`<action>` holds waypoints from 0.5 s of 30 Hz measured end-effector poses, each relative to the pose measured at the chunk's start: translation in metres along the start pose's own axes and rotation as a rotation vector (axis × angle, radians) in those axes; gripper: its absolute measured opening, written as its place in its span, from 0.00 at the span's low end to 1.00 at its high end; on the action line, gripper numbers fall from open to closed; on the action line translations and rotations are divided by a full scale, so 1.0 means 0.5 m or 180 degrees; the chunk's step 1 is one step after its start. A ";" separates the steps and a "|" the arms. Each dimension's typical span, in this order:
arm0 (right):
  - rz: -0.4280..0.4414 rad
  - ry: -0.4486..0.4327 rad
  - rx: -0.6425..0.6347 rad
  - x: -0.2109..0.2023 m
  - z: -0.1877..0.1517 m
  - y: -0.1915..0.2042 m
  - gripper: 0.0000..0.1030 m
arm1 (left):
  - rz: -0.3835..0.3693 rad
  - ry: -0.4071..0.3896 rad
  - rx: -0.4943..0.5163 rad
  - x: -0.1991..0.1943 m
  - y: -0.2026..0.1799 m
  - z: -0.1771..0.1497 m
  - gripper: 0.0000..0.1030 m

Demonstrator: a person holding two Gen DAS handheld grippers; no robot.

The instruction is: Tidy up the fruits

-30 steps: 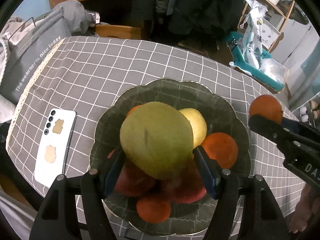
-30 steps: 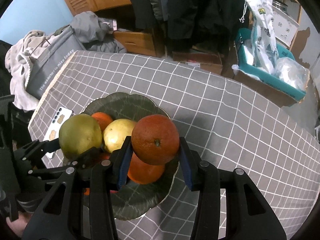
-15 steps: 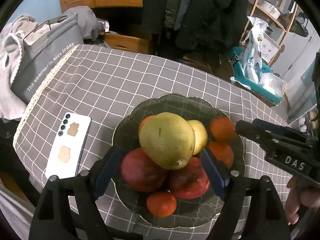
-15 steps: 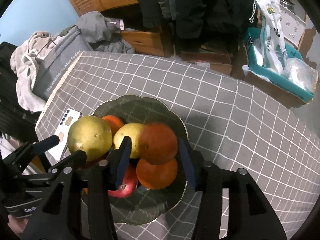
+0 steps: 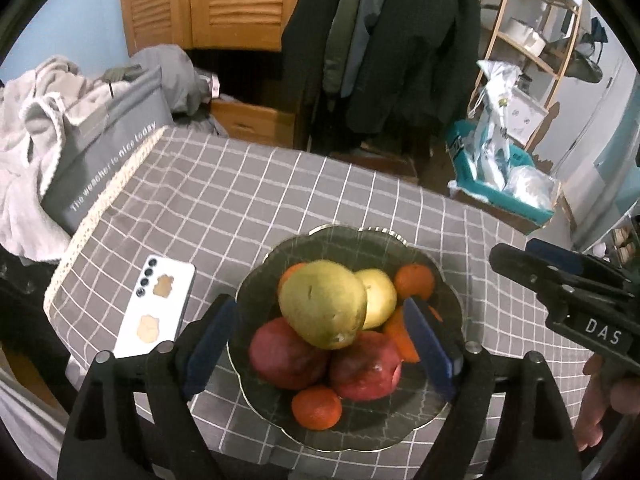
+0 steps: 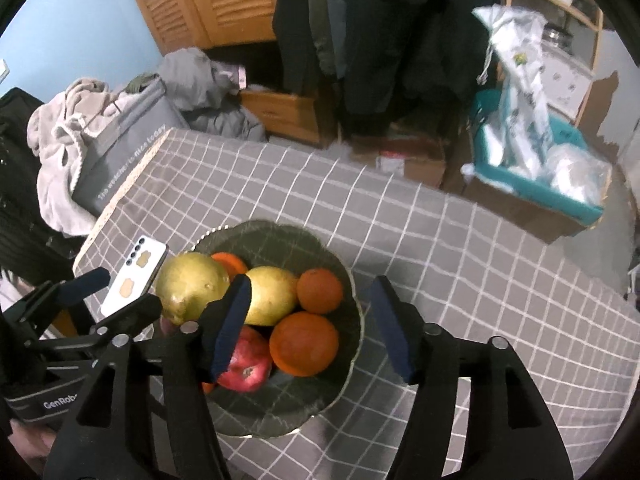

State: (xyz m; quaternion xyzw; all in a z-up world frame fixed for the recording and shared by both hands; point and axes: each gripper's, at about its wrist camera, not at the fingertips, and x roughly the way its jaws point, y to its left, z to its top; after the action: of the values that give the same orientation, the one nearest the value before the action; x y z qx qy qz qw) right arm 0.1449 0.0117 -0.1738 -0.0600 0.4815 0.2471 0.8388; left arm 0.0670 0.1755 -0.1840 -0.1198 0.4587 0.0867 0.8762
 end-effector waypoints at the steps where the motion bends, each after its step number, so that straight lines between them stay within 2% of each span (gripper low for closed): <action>1: -0.0013 -0.0042 0.0007 -0.012 0.002 -0.001 0.63 | 0.0002 -0.0030 0.0008 -0.007 -0.003 0.002 0.85; 6: -0.0084 -0.0271 0.0047 -0.076 0.010 -0.006 0.64 | 0.0007 -0.0223 0.0082 -0.055 -0.017 0.015 0.87; 9: -0.0187 -0.0422 0.0043 -0.119 0.011 -0.009 0.72 | 0.0021 -0.0357 0.0125 -0.082 -0.027 0.019 0.93; 15: -0.0355 -0.0712 0.0088 -0.202 0.012 -0.016 0.75 | 0.0034 -0.0576 0.0171 -0.134 -0.041 0.030 0.96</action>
State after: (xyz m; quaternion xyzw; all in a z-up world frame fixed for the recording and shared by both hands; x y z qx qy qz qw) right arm 0.1114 -0.0296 -0.0871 -0.0473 0.3842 0.1986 0.9004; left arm 0.0463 0.1572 -0.1180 -0.0854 0.3806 0.0894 0.9164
